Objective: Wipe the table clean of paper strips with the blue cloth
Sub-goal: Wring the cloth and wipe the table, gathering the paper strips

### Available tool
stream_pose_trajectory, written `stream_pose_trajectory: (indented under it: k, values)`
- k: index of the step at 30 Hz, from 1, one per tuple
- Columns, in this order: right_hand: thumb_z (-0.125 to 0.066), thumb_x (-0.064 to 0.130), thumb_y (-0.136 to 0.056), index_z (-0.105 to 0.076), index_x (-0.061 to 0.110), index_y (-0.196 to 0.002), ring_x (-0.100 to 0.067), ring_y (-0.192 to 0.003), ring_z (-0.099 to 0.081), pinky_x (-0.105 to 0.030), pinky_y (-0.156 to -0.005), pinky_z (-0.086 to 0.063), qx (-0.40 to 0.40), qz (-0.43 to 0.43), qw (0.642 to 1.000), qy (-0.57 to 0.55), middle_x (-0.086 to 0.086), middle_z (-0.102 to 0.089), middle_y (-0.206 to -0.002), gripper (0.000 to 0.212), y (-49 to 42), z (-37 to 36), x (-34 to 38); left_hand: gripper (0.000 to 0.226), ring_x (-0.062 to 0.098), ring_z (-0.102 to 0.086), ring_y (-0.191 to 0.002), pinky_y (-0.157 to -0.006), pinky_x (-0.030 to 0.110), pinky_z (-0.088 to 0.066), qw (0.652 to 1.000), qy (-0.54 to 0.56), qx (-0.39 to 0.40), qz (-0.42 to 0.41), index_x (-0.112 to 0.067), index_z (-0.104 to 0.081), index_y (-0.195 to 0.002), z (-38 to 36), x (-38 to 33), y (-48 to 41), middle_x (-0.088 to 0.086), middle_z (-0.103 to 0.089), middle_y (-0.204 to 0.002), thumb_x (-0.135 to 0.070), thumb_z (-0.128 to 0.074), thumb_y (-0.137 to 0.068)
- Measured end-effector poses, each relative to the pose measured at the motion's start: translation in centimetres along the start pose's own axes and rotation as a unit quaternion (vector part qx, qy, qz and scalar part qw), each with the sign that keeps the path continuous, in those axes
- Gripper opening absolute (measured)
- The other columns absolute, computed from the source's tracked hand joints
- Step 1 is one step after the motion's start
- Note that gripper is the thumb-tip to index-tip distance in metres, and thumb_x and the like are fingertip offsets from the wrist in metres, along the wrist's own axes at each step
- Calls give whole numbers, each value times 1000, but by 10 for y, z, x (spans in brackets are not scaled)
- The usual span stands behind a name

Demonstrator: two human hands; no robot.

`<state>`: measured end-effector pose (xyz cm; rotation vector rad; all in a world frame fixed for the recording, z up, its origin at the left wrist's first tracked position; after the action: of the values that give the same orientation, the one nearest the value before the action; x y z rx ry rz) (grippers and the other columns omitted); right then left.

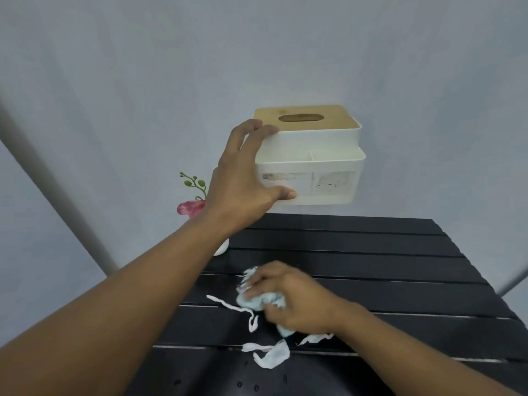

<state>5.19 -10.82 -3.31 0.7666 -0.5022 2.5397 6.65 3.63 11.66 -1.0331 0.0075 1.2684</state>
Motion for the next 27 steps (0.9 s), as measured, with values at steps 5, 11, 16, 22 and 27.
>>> stream_pose_trajectory:
  k: [5,11,16,22,27]
  values:
    - [-61,17,-83,-70,22,-110,-18,-118,-51,-29,-88,-41,-222,-225,944,93,3,-63,-115,28,34,80,-93,90,-15,-28,-112,-80,-11,-19,1000,1,2,-3,-38,-46,-128,-2,0,6,-16,-33,-143,-40,-90,-50]
    - [-58,19,-82,-66,25,-112,-20,-117,-47,-31,-87,-43,-155,-198,962,106,1,-59,-119,32,-4,59,-83,90,-13,-30,-112,-81,-10,-21,1000,10,-8,-9,-36,-47,-128,-4,-7,2,-14,-34,-143,-39,-90,-50]
    - [-56,15,-75,-70,26,-108,-6,-119,-46,-25,-105,-36,-19,-31,999,20,13,-62,-119,38,19,9,-8,89,-8,-32,-113,-82,-10,-22,1000,15,-16,-11,-33,-48,-129,-7,-10,3,-11,-36,-143,-36,-91,-51]
    - [-57,25,-77,-72,26,-103,0,-117,-49,-19,-102,-34,-48,-59,996,-39,19,-63,-112,30,58,37,-6,88,-14,-30,-112,-78,-8,-28,1000,9,-11,2,-37,-47,-128,-15,-9,21,-17,-34,-142,-35,-91,-52]
    - [-60,15,-86,-66,21,-117,-15,-124,-44,-21,-94,-33,-219,-292,923,125,5,-59,-124,33,90,75,-58,87,-10,-30,-116,-82,-3,-24,1000,2,0,29,-38,-47,-127,-32,0,48,-18,-32,-142,-33,-91,-52]
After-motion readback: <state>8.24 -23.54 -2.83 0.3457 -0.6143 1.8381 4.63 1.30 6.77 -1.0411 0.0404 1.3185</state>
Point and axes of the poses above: each hand's wrist, its own y-axis away from the middle knuckle, its own z-axis out of the back of the hand, x = y × z, the point moved 2 cm from there along -y, towards the middle knuckle
